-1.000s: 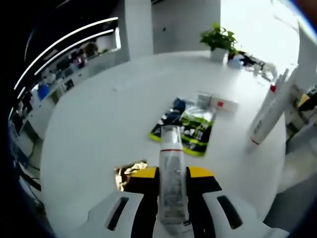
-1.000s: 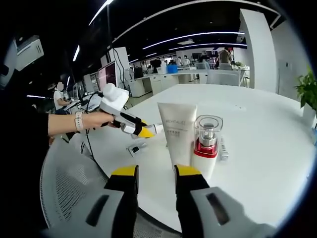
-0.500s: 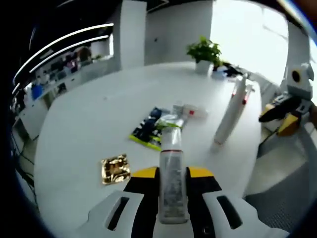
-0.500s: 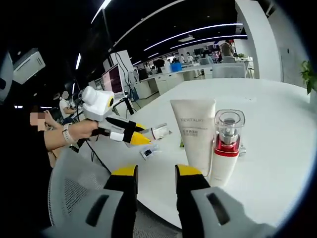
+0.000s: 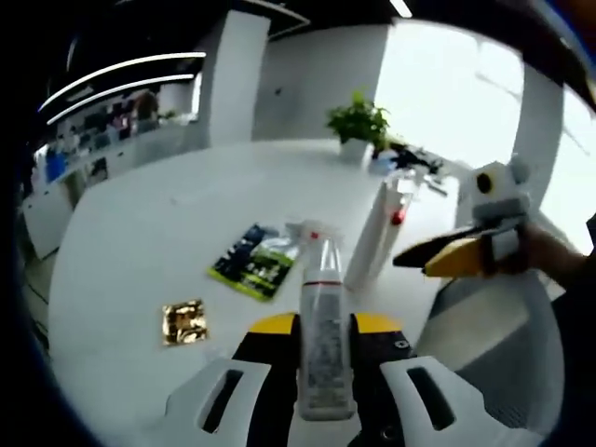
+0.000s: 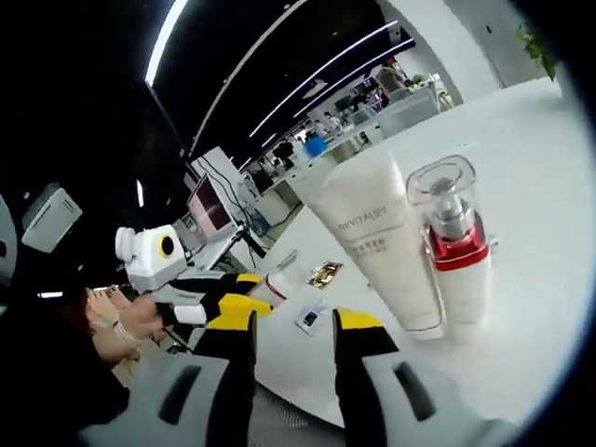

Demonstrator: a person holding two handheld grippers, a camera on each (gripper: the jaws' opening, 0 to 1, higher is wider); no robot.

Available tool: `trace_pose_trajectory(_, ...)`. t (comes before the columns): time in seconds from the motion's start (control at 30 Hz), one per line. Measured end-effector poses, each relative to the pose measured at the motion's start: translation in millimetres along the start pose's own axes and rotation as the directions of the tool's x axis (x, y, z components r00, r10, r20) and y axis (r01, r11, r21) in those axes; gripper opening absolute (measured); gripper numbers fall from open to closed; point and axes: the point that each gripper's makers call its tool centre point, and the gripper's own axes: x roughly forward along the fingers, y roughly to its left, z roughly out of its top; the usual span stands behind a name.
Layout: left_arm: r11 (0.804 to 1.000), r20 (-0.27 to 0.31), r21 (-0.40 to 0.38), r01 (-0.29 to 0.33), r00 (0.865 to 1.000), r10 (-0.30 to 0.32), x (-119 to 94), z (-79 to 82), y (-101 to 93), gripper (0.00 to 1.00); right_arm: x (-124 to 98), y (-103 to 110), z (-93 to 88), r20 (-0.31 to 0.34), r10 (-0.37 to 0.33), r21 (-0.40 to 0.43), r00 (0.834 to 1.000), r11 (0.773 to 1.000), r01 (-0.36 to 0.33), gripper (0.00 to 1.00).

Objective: Arrange the skincare products in the storage area until every visible bottle or jar stands upright without overlapping.

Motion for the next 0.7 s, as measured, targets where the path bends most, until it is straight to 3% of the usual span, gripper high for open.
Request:
trace_pose_trajectory(0.1, 0.999, 0.027, -0.008, 0.033, 0.999, -0.032, -5, 5.7, -14.6, 0.17, 3, 4, 2.4, 0.032, 0.031, 0.06, 0.999, 0.998, -0.032, 0.32)
trace_pose_trajectory(0.2, 0.995, 0.061, -0.047, 0.083, 0.995, -0.08, -7, 10.6, -27.4, 0.17, 4, 7, 7.4, 0.087, 0.066, 0.176, 0.994, 0.981, -0.08, 0.31)
trace_pose_trajectory(0.33, 0.994, 0.076, -0.052, 0.1, 0.992, -0.096, -8, 14.6, -33.1, 0.17, 5, 6, 9.9, 0.122, 0.08, 0.221, 0.989, 0.969, -0.105, 0.32)
trace_pose_trajectory(0.5, 0.988, 0.1, -0.053, 0.143, 0.986, -0.137, -9, 20.9, -44.5, 0.17, 3, 8, 20.7, 0.219, 0.118, 0.377, 0.969, 0.905, -0.195, 0.31)
trace_pose_trajectory(0.63, 0.982, 0.106, -0.056, 0.178, 0.979, -0.172, -9, 23.8, -50.6, 0.17, 3, 10, 20.5, 0.221, 0.137, 0.381, 0.966, 0.899, -0.214, 0.31)
trace_pose_trajectory(0.7, 0.98, 0.115, -0.056, 0.19, 0.976, -0.183, -9, 27.0, -54.2, 0.17, 1, 13, 27.5, 0.262, 0.155, 0.424, 0.953, 0.868, -0.258, 0.3)
